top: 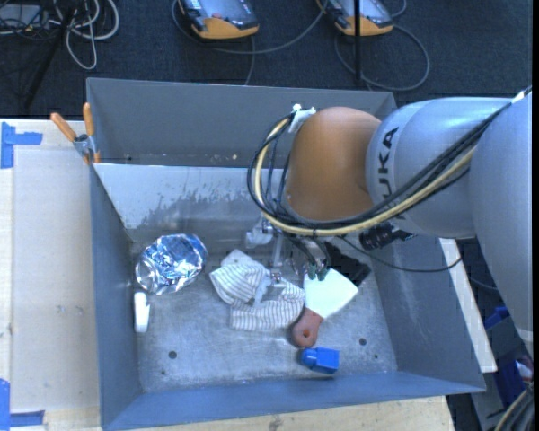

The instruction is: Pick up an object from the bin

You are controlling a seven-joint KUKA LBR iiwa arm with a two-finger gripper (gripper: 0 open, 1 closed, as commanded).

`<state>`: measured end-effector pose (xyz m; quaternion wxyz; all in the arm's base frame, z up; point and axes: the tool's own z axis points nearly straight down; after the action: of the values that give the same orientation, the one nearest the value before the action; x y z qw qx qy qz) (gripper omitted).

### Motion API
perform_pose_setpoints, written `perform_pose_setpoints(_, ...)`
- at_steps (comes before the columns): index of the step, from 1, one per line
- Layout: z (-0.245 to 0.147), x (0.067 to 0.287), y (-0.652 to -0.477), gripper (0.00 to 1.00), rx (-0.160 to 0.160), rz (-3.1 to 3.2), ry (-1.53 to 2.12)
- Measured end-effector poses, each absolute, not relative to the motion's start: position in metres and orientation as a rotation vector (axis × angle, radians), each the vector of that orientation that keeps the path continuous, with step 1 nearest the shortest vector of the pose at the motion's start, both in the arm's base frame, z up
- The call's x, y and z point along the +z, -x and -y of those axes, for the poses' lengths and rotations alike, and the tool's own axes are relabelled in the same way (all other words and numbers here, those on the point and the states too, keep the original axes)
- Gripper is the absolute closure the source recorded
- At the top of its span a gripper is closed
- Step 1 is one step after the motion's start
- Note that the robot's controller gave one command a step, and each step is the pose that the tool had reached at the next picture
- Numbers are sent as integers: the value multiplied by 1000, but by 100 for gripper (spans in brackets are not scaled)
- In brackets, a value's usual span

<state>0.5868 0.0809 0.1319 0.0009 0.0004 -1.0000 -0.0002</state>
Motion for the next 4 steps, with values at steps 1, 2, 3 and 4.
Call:
perform_pose_setpoints(1,-80,97,-587,0,-2,3137,237)
perform_pose_setpoints(2,-80,81,-585,0,-1,3135,239)
perform_pose_setpoints(3,-71,100,-577,0,-1,3124,321)
perform_pose_setpoints(4,-87,78,-582,0,11,3110,423)
